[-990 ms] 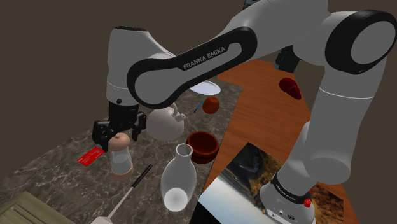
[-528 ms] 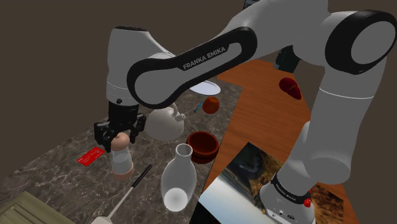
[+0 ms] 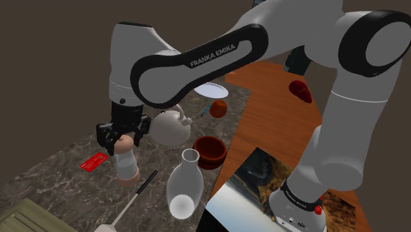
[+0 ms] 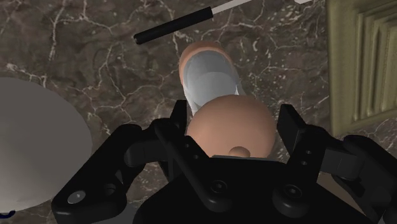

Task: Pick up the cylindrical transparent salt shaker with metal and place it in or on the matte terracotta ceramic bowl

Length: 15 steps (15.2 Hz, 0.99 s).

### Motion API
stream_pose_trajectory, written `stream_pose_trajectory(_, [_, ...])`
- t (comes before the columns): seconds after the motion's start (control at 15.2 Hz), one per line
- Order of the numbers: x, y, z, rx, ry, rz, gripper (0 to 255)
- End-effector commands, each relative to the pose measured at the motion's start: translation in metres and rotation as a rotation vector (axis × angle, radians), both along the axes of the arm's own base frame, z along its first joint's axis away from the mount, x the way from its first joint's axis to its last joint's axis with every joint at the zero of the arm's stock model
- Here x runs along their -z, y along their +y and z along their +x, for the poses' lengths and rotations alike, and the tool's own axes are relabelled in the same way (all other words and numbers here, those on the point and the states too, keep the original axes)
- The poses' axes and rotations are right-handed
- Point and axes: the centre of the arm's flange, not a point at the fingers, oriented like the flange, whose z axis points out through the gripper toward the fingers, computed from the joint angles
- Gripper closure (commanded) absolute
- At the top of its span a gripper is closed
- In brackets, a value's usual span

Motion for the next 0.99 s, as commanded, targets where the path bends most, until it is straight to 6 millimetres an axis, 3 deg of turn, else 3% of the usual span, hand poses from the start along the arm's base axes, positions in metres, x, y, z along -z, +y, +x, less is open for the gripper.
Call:
stream_pose_trajectory(0.0, [-0.011,-0.001,-0.001,0.0,0.0,0.0,255])
stream_pose_trajectory(0.92, [-0.085,-0.001,-0.001,0.0,0.0,0.0,255])
